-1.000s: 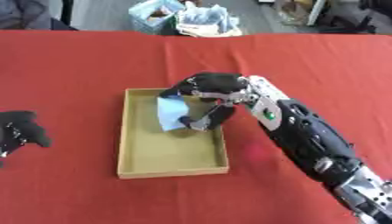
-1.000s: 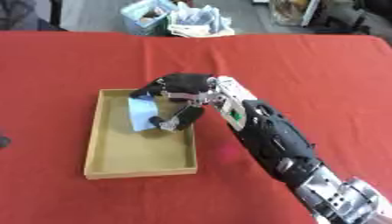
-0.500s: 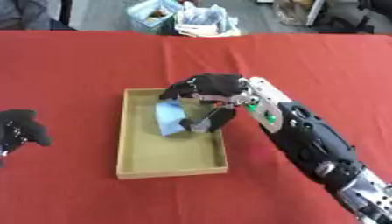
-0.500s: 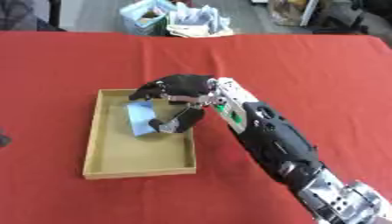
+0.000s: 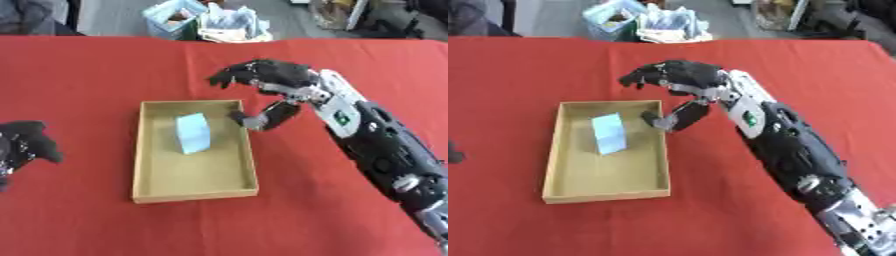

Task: Pick up objects on the table and place them in the box.

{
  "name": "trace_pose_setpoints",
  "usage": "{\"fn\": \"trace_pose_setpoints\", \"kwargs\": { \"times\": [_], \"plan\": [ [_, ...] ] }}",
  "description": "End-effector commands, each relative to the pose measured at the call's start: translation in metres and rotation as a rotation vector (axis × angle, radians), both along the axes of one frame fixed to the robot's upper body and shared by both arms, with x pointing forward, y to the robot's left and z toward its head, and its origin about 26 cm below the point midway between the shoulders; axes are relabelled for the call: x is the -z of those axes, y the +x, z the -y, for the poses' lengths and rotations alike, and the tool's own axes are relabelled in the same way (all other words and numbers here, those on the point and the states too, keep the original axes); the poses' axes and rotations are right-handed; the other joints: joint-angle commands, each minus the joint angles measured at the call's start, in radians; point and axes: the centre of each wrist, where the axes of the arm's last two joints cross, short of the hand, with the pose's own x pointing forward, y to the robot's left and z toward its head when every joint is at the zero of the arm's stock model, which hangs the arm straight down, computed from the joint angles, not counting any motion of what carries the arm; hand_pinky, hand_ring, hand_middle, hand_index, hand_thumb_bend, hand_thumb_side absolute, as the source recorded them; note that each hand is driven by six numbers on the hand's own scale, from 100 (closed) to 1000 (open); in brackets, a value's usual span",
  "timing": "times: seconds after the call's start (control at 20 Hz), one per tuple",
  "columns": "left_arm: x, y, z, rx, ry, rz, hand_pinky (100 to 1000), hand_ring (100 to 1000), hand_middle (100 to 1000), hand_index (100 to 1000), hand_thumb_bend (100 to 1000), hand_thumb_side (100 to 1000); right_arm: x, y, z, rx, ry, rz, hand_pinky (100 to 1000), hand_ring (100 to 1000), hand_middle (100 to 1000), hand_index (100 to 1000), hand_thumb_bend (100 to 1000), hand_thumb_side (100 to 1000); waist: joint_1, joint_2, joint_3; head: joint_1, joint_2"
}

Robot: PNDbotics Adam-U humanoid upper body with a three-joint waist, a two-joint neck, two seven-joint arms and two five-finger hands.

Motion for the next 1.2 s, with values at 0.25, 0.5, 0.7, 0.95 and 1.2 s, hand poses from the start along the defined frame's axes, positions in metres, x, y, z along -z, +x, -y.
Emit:
{"fn": "trace_pose_setpoints", "kwargs": {
  "times": [0.25,0.5,0.7,0.95,1.2],
  "plan": [
    [-0.004,-0.001,-0.006,-0.033,0.014,0.014,707,598,596,805,100,815,-0.035,-0.040,0.018,-0.023,0.248,0.000,752,726,766,1000,100,568,0.006,-0.013,-0.026,0.058,0.025],
    [-0.002,0.000,-0.008,-0.058,0.017,0.008,707,603,601,806,100,821,-0.032,-0.074,0.024,-0.059,0.439,-0.062,754,716,745,993,100,558,0.007,-0.008,-0.055,0.125,0.036],
    [-0.001,-0.001,-0.011,-0.074,0.018,0.008,708,607,606,806,100,821,-0.026,-0.097,0.031,-0.064,0.548,-0.098,754,713,737,989,100,547,0.014,-0.004,-0.080,0.175,0.041],
    [0.000,-0.001,-0.014,-0.097,0.015,0.004,709,614,616,807,100,828,-0.006,-0.117,0.036,-0.041,0.674,-0.128,754,708,723,983,100,548,0.016,-0.001,-0.111,0.205,0.048],
    [-0.001,-0.001,-0.014,-0.107,0.014,0.010,710,619,627,807,100,825,0.009,-0.130,0.037,-0.032,0.736,-0.146,753,702,711,972,100,557,0.023,0.006,-0.138,0.224,0.045]
  ]
}}
